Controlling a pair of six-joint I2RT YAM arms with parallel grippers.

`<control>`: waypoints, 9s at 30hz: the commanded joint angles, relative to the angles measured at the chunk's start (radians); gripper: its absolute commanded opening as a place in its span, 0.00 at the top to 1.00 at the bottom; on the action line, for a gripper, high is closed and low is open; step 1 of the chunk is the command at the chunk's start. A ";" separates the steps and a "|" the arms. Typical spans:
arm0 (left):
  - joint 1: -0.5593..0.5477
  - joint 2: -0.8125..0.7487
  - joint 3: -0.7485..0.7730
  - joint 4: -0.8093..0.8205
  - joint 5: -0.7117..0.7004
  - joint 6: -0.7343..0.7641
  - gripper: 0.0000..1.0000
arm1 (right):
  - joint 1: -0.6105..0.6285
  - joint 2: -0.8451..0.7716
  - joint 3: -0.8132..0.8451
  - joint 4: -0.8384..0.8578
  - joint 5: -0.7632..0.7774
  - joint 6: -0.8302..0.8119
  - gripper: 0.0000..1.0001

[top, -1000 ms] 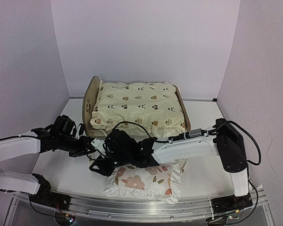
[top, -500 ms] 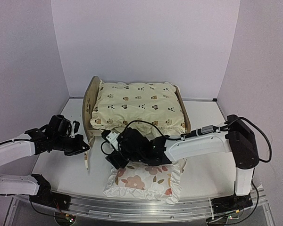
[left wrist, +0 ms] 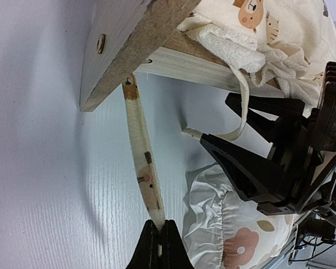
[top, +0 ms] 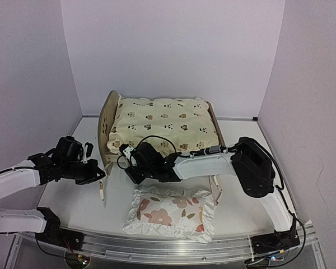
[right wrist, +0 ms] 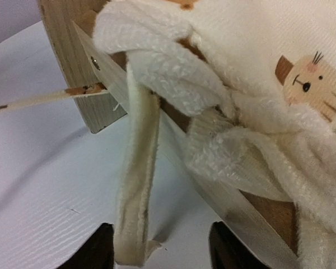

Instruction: Set up the pet bed

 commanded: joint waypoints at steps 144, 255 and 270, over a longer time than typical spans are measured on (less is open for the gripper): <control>-0.026 0.237 -0.160 0.157 -0.355 -0.231 0.66 | 0.061 -0.208 -0.241 -0.021 -0.269 0.193 0.48; -0.098 0.281 0.104 -0.041 -0.370 -0.074 1.00 | -0.032 0.048 0.034 0.180 -0.126 0.183 0.24; -0.098 0.265 0.114 -0.046 -0.362 -0.059 1.00 | -0.035 0.094 -0.004 0.408 -0.059 0.225 0.57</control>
